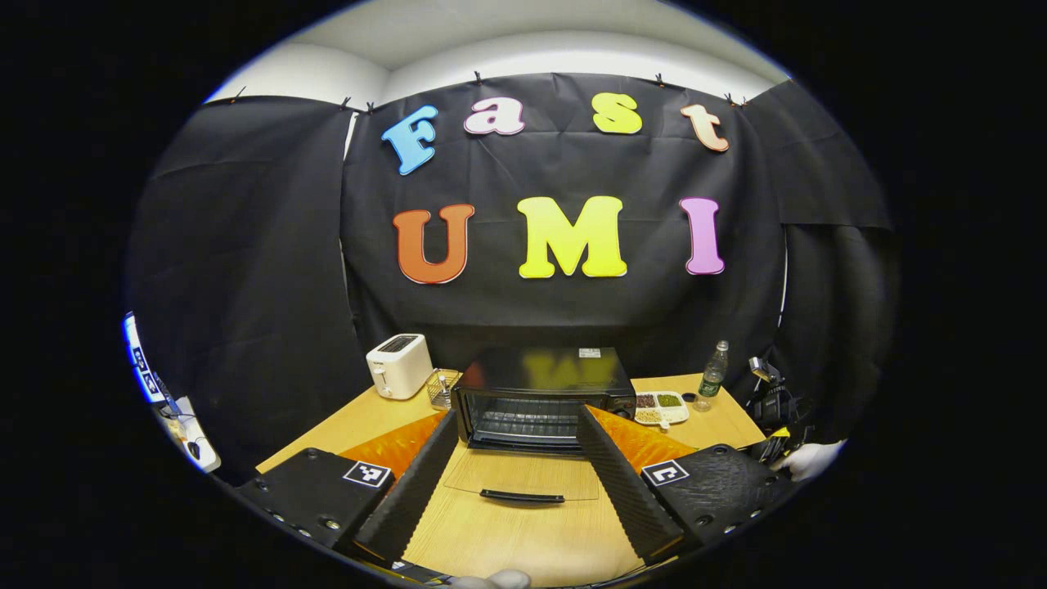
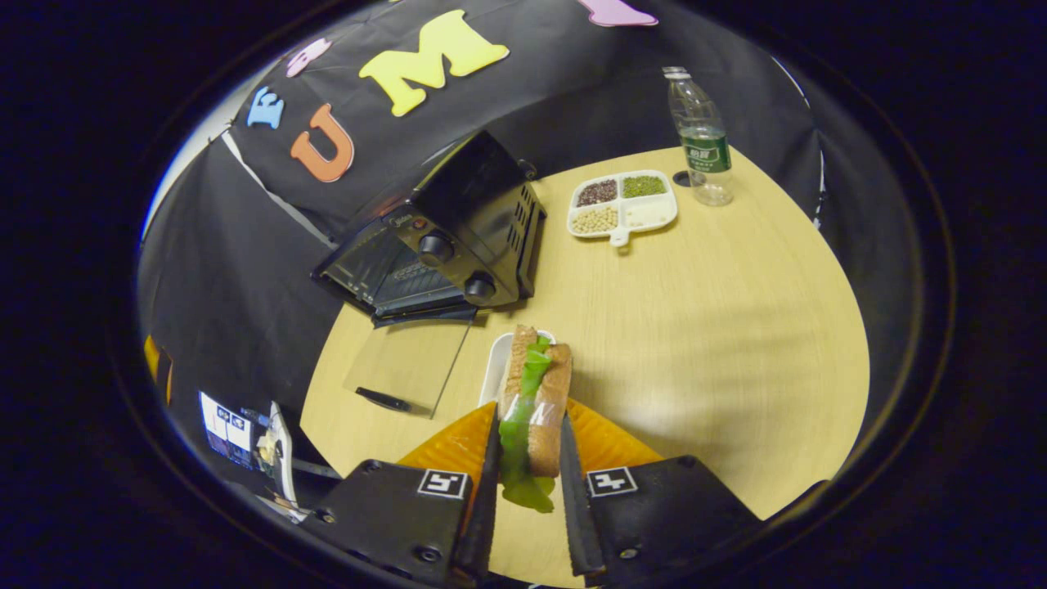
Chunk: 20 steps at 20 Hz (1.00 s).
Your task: Open the electric oven with the left hand, put the food in, and close the electric oven.
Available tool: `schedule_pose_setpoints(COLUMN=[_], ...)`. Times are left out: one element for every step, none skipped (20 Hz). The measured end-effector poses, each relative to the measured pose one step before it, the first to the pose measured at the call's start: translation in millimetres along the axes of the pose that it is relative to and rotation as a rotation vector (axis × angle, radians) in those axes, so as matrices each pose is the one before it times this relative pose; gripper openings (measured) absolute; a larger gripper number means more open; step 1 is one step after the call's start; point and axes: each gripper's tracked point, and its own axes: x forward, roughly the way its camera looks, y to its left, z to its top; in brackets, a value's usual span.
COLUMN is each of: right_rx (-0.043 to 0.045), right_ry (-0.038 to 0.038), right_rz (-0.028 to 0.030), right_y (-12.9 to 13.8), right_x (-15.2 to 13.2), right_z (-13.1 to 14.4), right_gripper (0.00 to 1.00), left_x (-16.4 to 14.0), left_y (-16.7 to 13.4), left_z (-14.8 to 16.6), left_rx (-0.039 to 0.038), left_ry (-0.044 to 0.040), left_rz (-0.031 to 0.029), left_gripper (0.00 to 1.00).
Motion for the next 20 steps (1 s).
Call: schedule_pose_setpoints(right_rx=[-0.01029, -0.01029, -0.00654, -0.00092, 0.00287, 0.00521, 0.00992, 0.01735, 0.02821, 0.035, 0.0382, 0.03495, 0.03692, 0.0369, 0.03804, 0.0398, 0.03046, 0.02549, 0.02318, 0.02479], right_ry=[-0.00646, -0.01206, -0.01617, -0.02087, -0.02496, -0.02475, -0.02446, -0.02479, -0.02484, -0.02233, -0.01611, -0.01529, -0.01626, -0.01343, -0.01252, -0.01441, -0.01128, -0.01778, -0.01941, -0.02622], right_rz=[-0.00794, -0.00681, -0.00229, 0.00068, 0.00523, 0.00882, 0.00955, 0.01185, 0.01685, 0.02378, 0.02311, 0.02121, 0.01475, 0.01072, 0.00619, 0.0066, 0.01131, 0.0145, 0.0108, 0.00706], right_y=[2.02, 2.84, 5.26, 7.31, 8.77, 10.73, 11.77, 12.8, 13.86, 14.91, 14.1, 12.22, 9.75, 8.07, 6.16, 5.98, 6.07, 6.11, 4.8, 1.88], right_x=[-2.3, -3.32, -4.68, -6.29, -6.04, -5.43, -4.22, -3.15, -1.18, 1.76, 3.52, 5.33, 7.33, 6.94, 7.47, 9.06, 8.97, 9.54, 9.66, 8.12], right_z=[1.9, 3.27, 5.6, 5.91, 8.03, 6.13, 6.06, 4.09, 2.89, 0.55, -1.57, -3.24, -3.2, -5.15, -6.02, -6.16, -7.16, -5.69, -4.7, -4.74], right_gripper=[0.39, 0.38, 0.38, 0.38, 0.36, 0.38, 0.38, 0.38, 0.38, 0.38, 0.4, 0.38, 0.38, 0.36, 0.38, 0.38, 0.38, 0.38, 0.38, 0.38], left_x=[-0.91, -1.43, -1.5, -0.71, -1.02, -0.7, -1.35, -0.12, -1.28, -0.99, -1.2, -0.74, -1.91, -1.71, -0.95, -3.85, -2.26, -3.06, -1.93, -1.5], left_y=[2.26, 2.19, 3.31, 3.53, 4.59, 2.62, 4.6, 4.9, 5.2, 3.92, 5.74, 4.82, 4.02, 5.48, 5.79, 6.01, 7.62, 5.92, 4.52, 4.08], left_z=[0.43, 0.73, 0.29, -0.25, 2.43, 1.39, 1.81, -0.2, 0.09, 1.36, 0.64, -0.09, 0.65, -1.13, -0.64, -1.06, -1.66, -3.73, -2.97, -2.99], left_rx=[-0.00161, -0.00266, -0.00173, -0.00109, -0.00218, -0.00262, -0.00104, -0.00093, -0.00022, 0.00113, 0.00205, -0.00033, 0.00232, 0.00719, 0.01036, 0.00889, 0.00771, 0.00118, -0.00052, 0.00291], left_ry=[-0.00221, -0.0034, -0.0039, -0.00466, -0.00556, -0.00774, -0.00584, -0.00242, -0.00028, -0.00291, -0.00142, 0.00066, -0.0015, 0.00124, 0.00101, 0.00391, 0.00318, 0.00536, 0.00529, 0.00728], left_rz=[-0.00207, -0.00279, -0.00214, -0.00036, -0.00404, -0.00296, -0.00367, -0.00418, -0.00467, -0.00628, -0.00541, -0.00802, -0.01055, -0.00785, -0.00505, -0.00508, 0.00331, -0.00186, -0.00151, -0.00209], left_gripper=[0.95, 0.96, 0.95, 0.95, 0.95, 0.96, 0.96, 0.96, 0.96, 0.96, 0.95, 0.95, 0.95, 0.95, 0.95, 0.96, 0.95, 0.95, 0.95, 0.95])
